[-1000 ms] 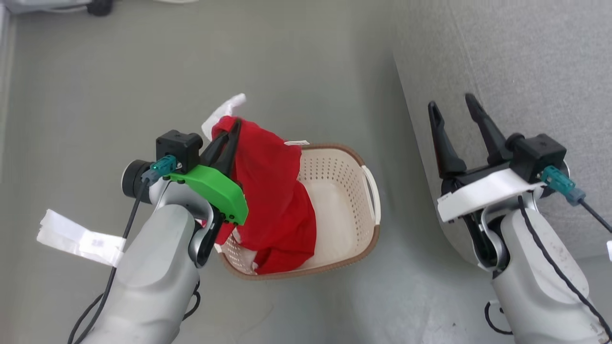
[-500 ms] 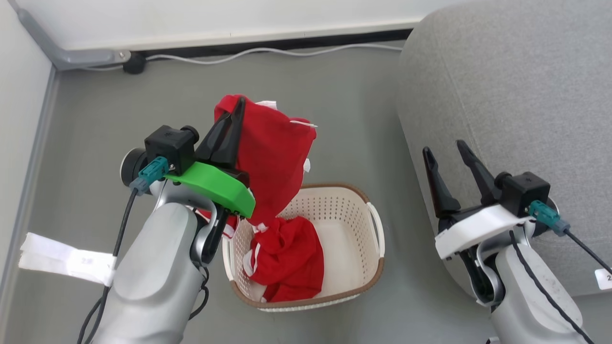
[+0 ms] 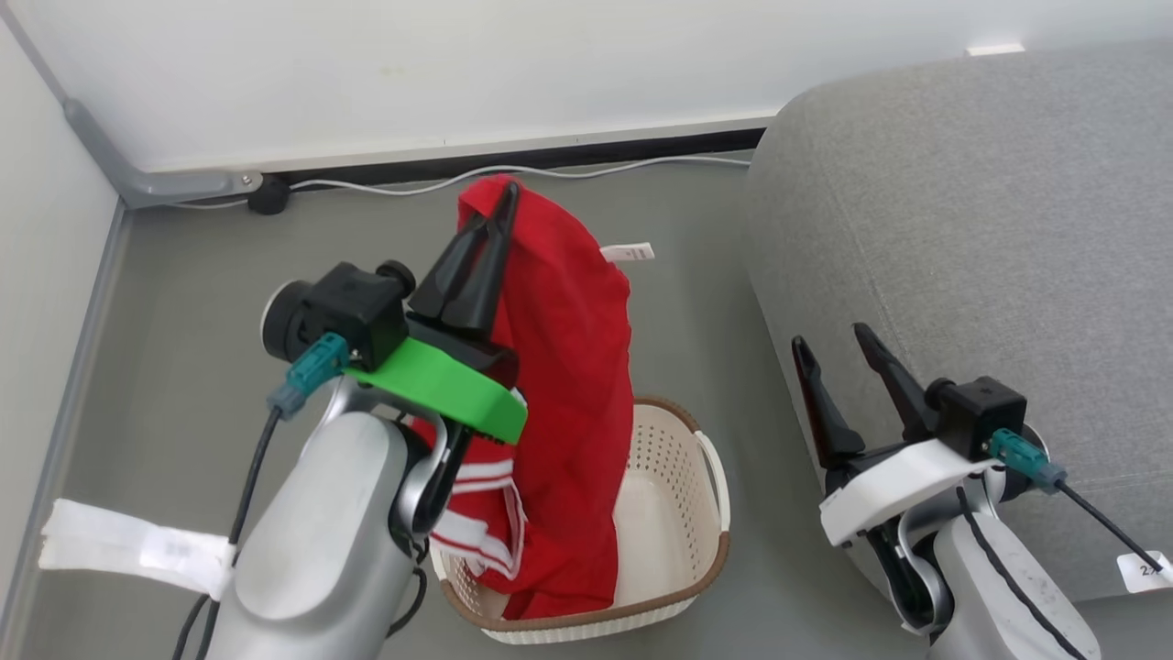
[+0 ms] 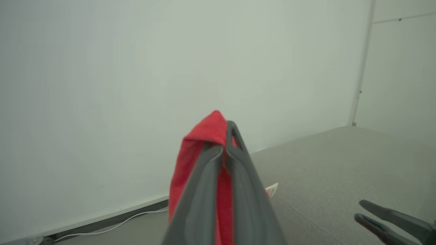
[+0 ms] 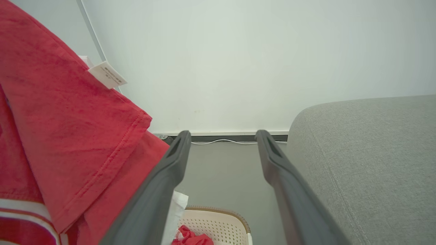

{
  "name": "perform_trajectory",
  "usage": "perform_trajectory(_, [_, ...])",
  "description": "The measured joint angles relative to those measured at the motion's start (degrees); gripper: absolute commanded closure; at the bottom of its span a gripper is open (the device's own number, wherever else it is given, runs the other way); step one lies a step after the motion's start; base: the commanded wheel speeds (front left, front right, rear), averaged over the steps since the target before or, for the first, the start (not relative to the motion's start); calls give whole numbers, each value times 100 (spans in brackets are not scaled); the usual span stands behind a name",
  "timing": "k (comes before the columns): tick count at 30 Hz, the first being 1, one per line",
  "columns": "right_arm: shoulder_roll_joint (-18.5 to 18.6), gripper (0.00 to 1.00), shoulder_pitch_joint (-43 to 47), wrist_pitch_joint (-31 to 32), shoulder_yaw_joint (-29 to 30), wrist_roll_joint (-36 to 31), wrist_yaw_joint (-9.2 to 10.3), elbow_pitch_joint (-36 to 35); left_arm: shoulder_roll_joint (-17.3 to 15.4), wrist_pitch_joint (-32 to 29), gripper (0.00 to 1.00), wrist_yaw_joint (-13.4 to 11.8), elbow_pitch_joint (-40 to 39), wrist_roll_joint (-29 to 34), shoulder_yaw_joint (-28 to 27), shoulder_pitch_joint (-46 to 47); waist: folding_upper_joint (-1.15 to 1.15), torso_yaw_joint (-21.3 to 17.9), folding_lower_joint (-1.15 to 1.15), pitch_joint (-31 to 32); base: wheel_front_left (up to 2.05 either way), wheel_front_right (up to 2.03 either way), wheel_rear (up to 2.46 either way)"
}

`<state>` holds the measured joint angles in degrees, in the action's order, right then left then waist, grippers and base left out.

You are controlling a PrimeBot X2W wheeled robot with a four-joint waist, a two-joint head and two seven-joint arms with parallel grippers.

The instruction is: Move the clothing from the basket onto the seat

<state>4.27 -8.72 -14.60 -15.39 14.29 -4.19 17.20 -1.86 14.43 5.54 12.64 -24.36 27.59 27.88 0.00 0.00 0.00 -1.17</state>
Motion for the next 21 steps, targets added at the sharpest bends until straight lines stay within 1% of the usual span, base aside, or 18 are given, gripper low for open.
perform_trajectory(6, [-25, 0, 125, 0, -42, 42, 1, -19, -5, 0, 100, -54, -215, 0, 154, -229, 0, -71, 0, 76, 0, 0, 0])
perform_trajectory(21, [-46, 0, 192, 0, -131, 42, 1, -93, -12, -77, 100, -233, -608, 62, 236, -487, 0, -145, 0, 91, 0, 0, 0])
